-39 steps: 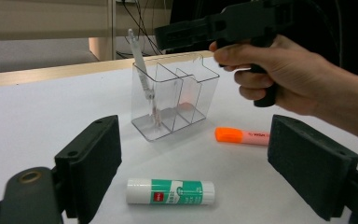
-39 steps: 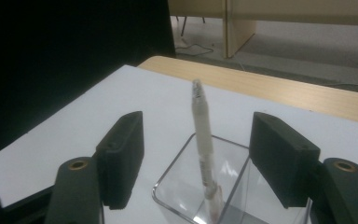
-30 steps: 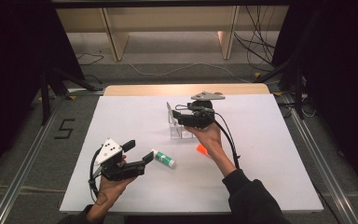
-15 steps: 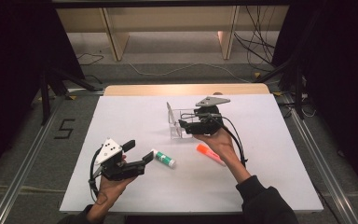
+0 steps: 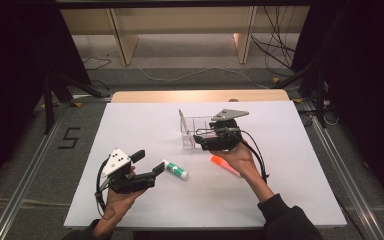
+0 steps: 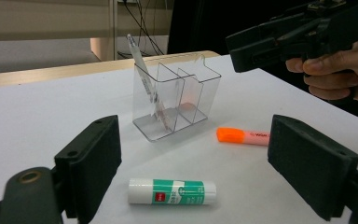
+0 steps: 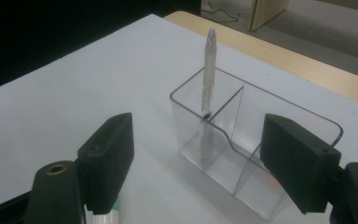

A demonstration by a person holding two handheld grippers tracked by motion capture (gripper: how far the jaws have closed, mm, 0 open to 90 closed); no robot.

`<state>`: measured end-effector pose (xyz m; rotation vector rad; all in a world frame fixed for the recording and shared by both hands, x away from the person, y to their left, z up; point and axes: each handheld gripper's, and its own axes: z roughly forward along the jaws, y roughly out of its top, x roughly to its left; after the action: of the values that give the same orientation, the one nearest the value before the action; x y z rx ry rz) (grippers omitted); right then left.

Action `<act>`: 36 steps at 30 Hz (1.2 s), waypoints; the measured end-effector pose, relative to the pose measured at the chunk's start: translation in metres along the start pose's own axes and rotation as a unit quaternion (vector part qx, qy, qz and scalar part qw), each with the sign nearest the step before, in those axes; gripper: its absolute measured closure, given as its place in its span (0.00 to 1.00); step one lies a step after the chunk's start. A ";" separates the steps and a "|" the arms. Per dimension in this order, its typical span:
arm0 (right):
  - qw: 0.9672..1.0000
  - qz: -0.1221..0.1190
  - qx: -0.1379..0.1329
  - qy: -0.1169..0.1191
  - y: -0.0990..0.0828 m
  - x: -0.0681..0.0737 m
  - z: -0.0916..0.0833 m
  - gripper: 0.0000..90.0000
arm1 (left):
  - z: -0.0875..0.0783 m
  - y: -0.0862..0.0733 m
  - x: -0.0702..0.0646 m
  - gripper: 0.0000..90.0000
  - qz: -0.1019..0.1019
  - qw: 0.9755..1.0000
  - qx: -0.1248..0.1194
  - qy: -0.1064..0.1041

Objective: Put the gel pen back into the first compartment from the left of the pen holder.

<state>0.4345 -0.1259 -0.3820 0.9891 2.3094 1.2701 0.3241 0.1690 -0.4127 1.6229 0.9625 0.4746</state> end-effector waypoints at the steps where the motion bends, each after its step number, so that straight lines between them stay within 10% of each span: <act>1: 1.000 -0.001 0.003 -0.001 -0.001 0.000 -0.001 0.30 | 0.000 0.000 0.000 0.19 0.001 1.000 0.000 0.001; 36: 0.992 -0.044 0.118 0.000 -0.024 -0.021 -0.014 0.28 | 0.004 0.001 -0.001 0.19 0.001 1.000 0.004 -0.006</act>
<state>0.4312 -0.1576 -0.3955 0.9472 2.5150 0.9801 0.3269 0.1654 -0.4124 1.6319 0.9544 0.4616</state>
